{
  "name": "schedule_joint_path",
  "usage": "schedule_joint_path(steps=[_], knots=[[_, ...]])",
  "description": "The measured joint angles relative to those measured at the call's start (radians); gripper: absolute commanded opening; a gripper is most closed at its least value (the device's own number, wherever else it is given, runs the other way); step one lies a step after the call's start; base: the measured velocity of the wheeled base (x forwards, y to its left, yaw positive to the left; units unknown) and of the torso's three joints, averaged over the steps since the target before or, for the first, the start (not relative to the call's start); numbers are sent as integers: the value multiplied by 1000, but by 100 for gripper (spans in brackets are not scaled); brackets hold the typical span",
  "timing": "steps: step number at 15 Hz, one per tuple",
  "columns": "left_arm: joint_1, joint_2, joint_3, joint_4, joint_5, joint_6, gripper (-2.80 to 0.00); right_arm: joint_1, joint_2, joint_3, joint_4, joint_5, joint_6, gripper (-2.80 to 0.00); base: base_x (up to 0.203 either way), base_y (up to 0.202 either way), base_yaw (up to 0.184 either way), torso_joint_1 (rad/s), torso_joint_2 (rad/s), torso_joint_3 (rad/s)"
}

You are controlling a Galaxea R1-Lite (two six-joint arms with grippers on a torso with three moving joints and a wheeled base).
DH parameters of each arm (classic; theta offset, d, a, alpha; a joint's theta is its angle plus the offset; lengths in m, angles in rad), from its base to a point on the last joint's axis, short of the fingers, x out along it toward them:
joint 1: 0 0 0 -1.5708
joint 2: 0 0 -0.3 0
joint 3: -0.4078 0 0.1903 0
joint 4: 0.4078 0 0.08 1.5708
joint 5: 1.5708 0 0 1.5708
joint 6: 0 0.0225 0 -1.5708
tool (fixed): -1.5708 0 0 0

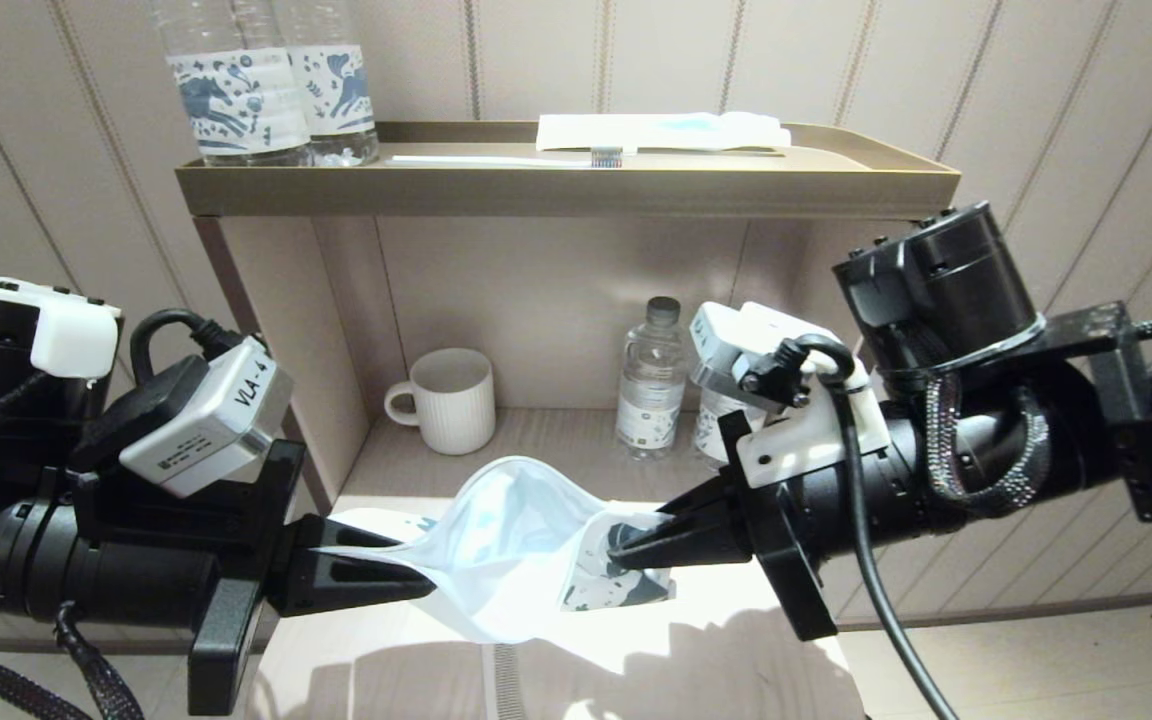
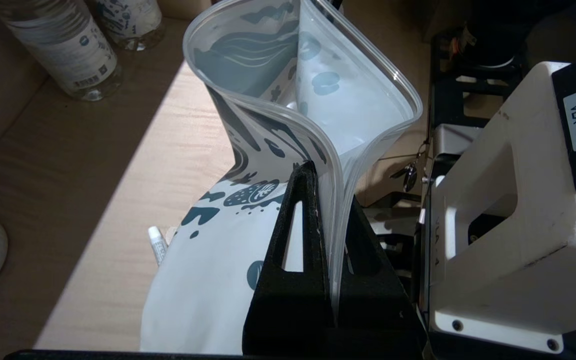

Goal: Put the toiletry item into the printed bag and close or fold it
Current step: Hand it to the other hand

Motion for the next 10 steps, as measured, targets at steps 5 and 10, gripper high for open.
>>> schedule_joint_path(steps=[5,10], knots=[[-12,12,0,0,2,0,-280,36,59,-58,3,-5,17,-280,0,0,0,0,0,0],[-15,17,-2,2,3,-4,-280,42,82,-74,2,-5,20,-280,0,0,0,0,0,0]])
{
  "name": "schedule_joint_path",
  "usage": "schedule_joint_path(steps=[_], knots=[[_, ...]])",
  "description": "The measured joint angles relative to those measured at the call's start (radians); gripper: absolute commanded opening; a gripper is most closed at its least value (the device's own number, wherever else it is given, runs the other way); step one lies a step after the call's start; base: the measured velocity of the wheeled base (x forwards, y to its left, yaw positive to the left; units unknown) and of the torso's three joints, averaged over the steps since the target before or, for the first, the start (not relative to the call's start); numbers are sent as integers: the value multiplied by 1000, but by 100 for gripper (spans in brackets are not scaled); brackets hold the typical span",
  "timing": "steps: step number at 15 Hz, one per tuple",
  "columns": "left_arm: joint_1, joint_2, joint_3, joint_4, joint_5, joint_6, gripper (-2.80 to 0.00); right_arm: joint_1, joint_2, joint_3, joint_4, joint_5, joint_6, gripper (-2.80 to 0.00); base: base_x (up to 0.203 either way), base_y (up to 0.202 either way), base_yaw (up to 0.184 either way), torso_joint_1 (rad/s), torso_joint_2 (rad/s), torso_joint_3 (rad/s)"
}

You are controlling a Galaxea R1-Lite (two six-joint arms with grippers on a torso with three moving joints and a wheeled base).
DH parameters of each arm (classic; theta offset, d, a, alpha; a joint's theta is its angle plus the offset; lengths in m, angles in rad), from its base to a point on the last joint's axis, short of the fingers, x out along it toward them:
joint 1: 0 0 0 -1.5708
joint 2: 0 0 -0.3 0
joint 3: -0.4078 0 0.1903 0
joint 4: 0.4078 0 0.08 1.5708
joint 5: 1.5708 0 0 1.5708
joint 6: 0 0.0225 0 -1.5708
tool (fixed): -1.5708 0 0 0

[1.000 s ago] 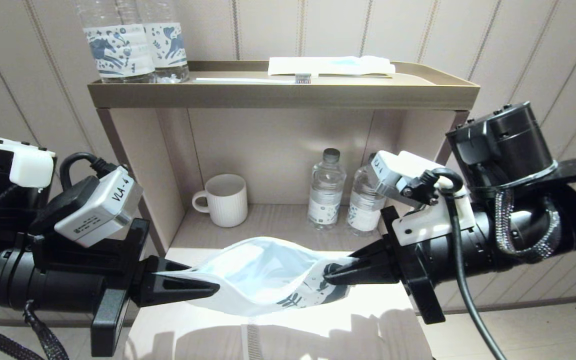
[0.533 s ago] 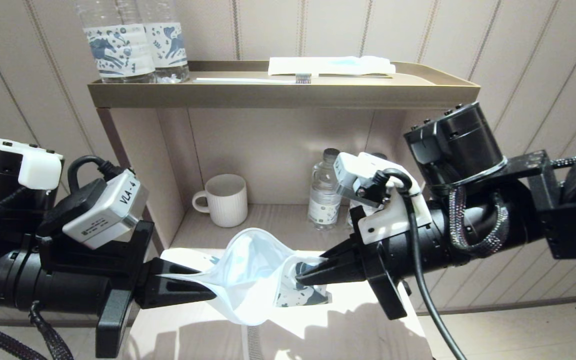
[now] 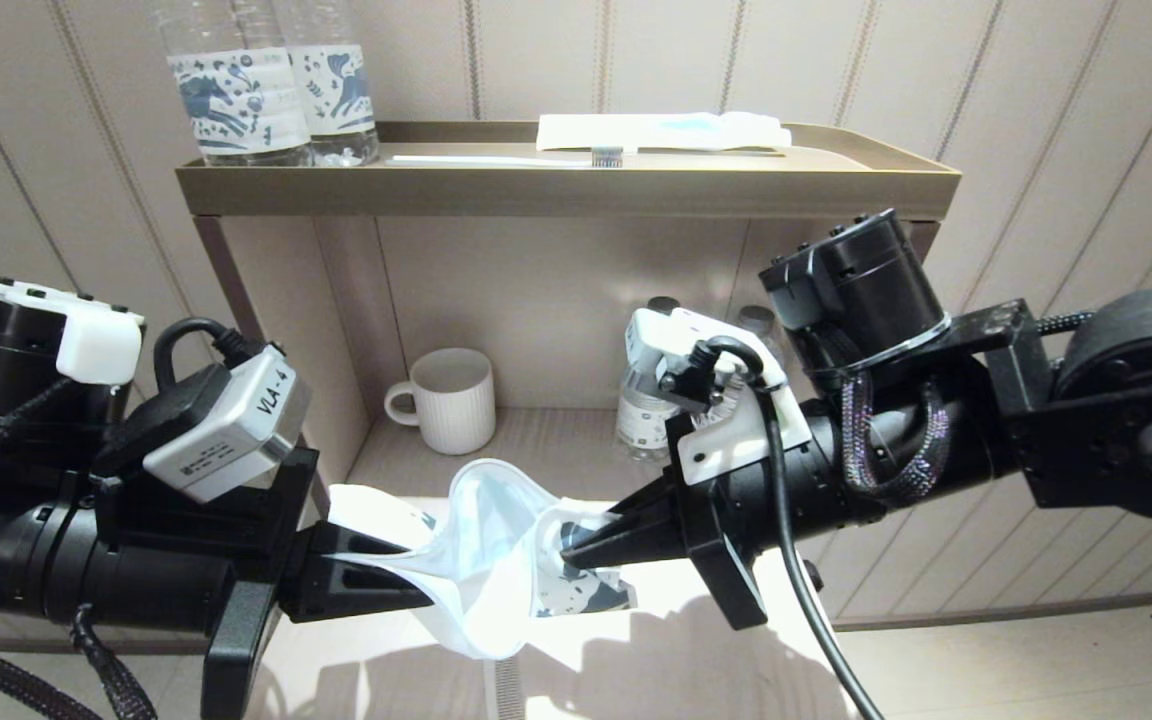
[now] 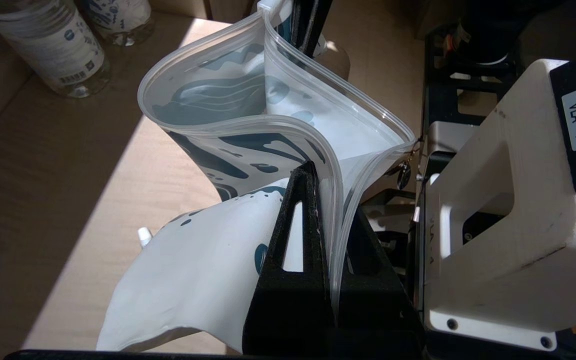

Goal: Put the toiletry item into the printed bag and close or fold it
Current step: Hand it to the other hand

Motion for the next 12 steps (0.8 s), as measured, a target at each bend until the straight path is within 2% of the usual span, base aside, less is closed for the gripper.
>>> schedule_joint_path(steps=[9,10,12], knots=[[-1,2,-9,1,3,-29,-280,0,-16,8,3,-3,21,-280,0,0,0,0,0,0],[0,3,-11,-2,3,-39,0,0,-16,10,3,-3,21,-280,0,0,0,0,0,0],[0,8,-11,-7,3,-40,0,-1,-17,12,2,-3,21,-280,0,0,0,0,0,0]])
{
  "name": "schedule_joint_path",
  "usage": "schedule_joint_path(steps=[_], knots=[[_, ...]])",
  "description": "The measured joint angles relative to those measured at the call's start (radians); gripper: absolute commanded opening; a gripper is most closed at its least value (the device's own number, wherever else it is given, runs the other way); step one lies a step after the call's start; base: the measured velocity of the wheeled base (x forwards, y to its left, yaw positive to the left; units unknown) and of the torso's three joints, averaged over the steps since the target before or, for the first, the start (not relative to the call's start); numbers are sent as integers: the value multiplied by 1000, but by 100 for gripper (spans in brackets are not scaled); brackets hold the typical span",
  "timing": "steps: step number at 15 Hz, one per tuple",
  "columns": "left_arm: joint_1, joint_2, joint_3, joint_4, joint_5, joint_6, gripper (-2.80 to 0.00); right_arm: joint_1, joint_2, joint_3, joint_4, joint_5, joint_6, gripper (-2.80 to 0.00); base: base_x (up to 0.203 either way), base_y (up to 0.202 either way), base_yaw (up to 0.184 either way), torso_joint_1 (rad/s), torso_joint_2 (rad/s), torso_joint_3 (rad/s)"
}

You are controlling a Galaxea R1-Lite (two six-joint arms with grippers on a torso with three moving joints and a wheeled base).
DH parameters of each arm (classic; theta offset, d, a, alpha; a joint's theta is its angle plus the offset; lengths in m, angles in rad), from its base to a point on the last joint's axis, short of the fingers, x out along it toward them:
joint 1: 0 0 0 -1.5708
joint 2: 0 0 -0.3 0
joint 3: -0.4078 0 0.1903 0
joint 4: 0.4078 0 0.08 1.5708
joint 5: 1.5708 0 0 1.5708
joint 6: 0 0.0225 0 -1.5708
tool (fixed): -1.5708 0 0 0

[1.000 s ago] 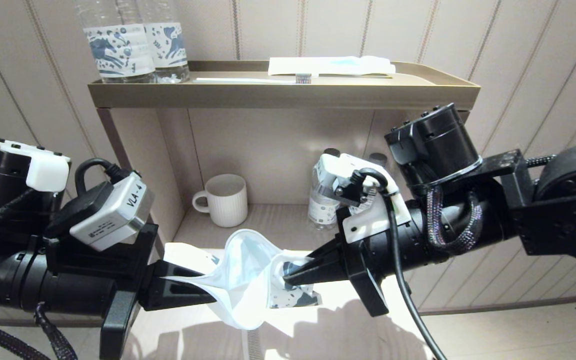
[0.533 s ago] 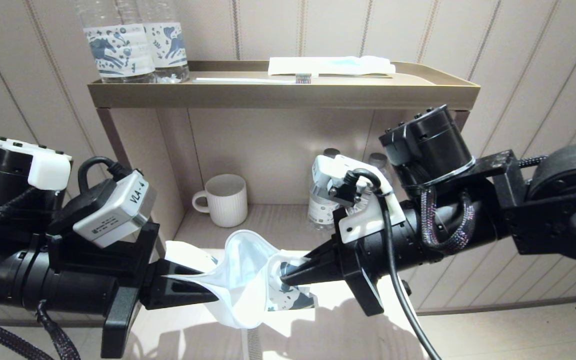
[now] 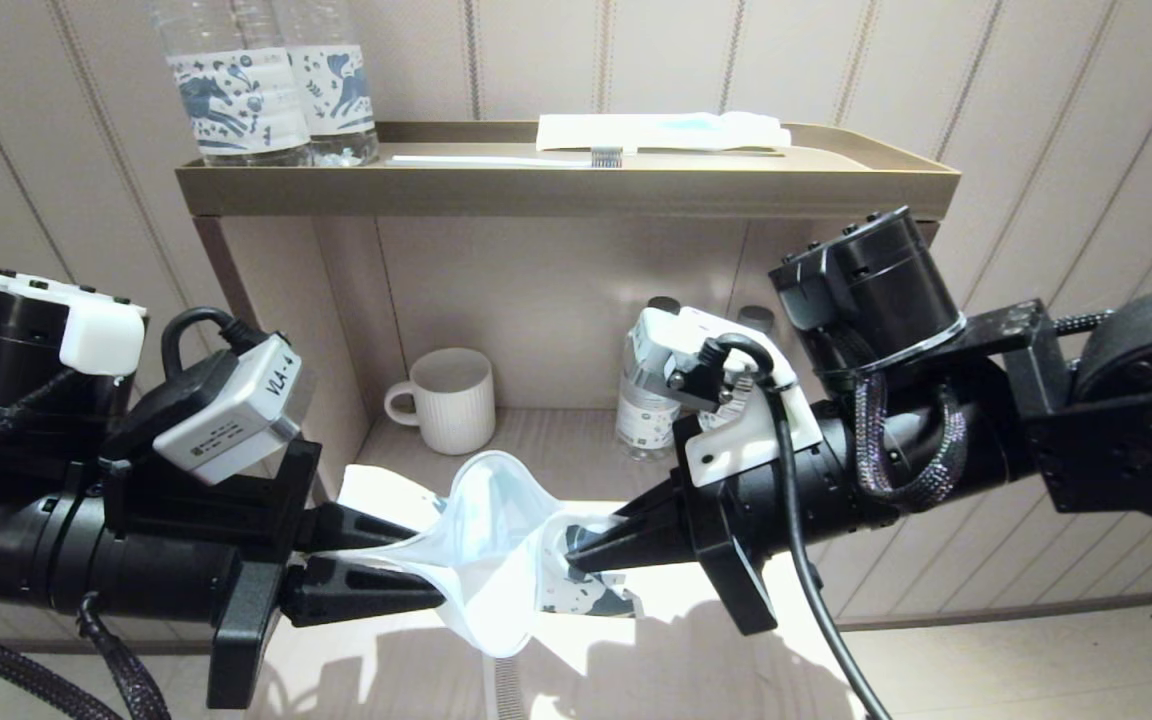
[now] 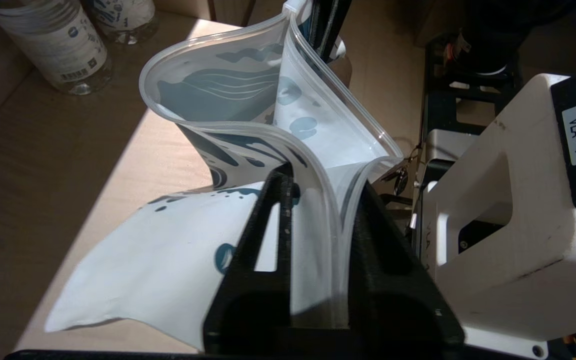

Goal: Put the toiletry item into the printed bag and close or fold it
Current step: Hand it to the other hand

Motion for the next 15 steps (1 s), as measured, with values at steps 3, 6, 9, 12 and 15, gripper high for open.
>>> schedule_joint_path(steps=[3,6,9,12,15], knots=[[0,3,-1,0,0,0,0,-7,0,1,-3,0,0,-280,0,0,0,0,0,0],[0,8,-1,-4,2,2,0,-15,-10,8,-3,0,0,-280,0,0,0,0,0,0],[0,18,-4,-7,6,3,0,-50,-48,35,-3,0,-1,-280,0,0,0,0,0,0],[4,26,-10,-13,7,2,0,-96,-105,83,-5,6,-3,-280,0,0,0,0,0,0],[23,27,-16,-11,6,0,0,-154,-167,134,-5,18,-5,-280,0,0,0,0,0,0]])
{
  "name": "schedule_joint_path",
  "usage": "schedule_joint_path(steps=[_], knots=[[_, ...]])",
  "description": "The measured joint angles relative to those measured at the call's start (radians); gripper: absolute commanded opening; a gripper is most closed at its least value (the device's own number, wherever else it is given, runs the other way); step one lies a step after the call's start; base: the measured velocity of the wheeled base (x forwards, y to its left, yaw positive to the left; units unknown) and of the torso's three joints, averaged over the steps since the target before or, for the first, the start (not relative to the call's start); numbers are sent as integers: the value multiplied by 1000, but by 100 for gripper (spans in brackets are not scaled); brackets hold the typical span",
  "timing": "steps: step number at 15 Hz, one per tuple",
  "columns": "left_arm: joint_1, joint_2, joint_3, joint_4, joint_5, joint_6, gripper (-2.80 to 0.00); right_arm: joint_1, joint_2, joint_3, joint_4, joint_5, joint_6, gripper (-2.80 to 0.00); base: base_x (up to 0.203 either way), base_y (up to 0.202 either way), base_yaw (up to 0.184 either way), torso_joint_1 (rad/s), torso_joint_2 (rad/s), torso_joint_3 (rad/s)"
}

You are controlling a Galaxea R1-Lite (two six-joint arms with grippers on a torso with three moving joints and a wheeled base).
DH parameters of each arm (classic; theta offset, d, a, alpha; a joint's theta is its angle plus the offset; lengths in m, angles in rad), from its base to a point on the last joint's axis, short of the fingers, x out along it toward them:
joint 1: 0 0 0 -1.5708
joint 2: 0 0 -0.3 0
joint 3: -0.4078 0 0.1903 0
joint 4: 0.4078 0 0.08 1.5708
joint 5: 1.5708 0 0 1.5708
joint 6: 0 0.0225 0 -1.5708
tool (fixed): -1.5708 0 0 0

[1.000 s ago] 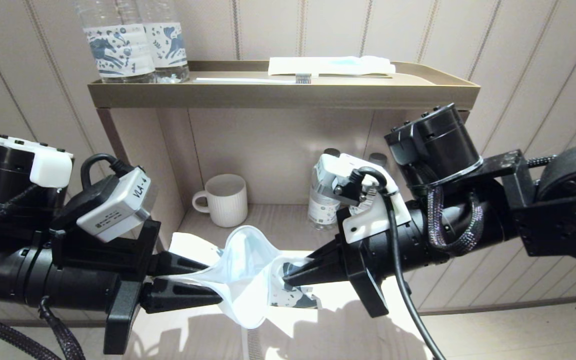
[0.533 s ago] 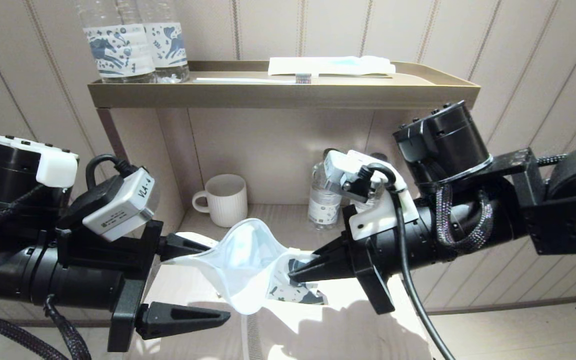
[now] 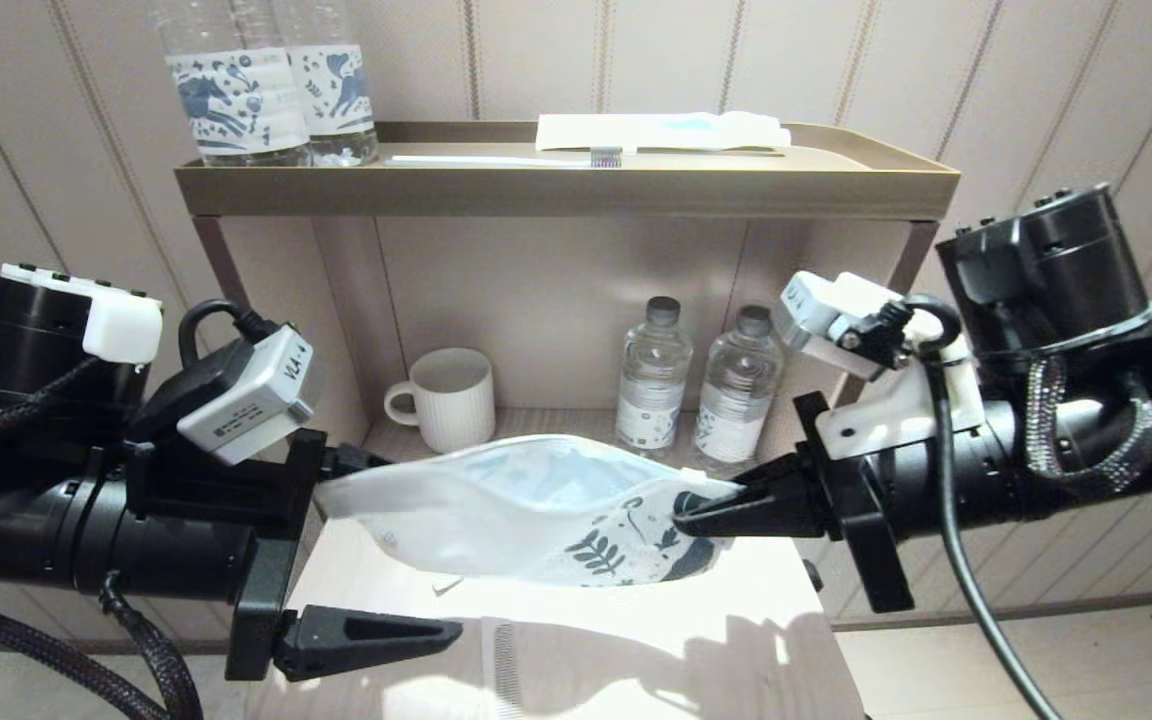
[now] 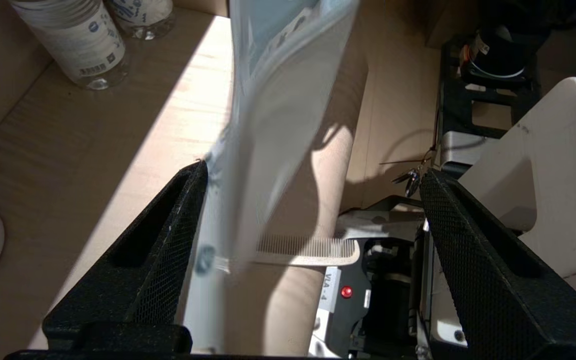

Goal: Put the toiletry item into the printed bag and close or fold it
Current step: Hand it to the other hand, then pick up the toothpaste

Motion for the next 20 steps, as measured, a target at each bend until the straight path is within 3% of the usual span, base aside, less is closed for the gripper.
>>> schedule_joint_path(steps=[6,8,10,14,15,17,20], knots=[[77,1,18,12,5,-8,0,-83,-73,66,-4,43,-2,-280,0,0,0,0,0,0],[114,-12,37,40,7,-53,0,-125,-84,78,-4,72,-2,-280,0,0,0,0,0,0],[133,-31,42,77,12,-147,0,-150,-92,80,-5,92,-2,-280,0,0,0,0,0,0],[143,-85,40,100,126,-483,0,-162,-97,83,-6,98,3,-280,0,0,0,0,0,0],[143,-96,41,103,165,-569,-280,-163,-98,83,-6,97,4,-280,0,0,0,0,0,0],[143,-121,44,110,226,-714,-280,-163,-99,83,-5,96,5,-280,0,0,0,0,0,0],[143,-150,33,142,247,-934,-280,-163,-105,83,-5,93,9,-280,0,0,0,0,0,0]])
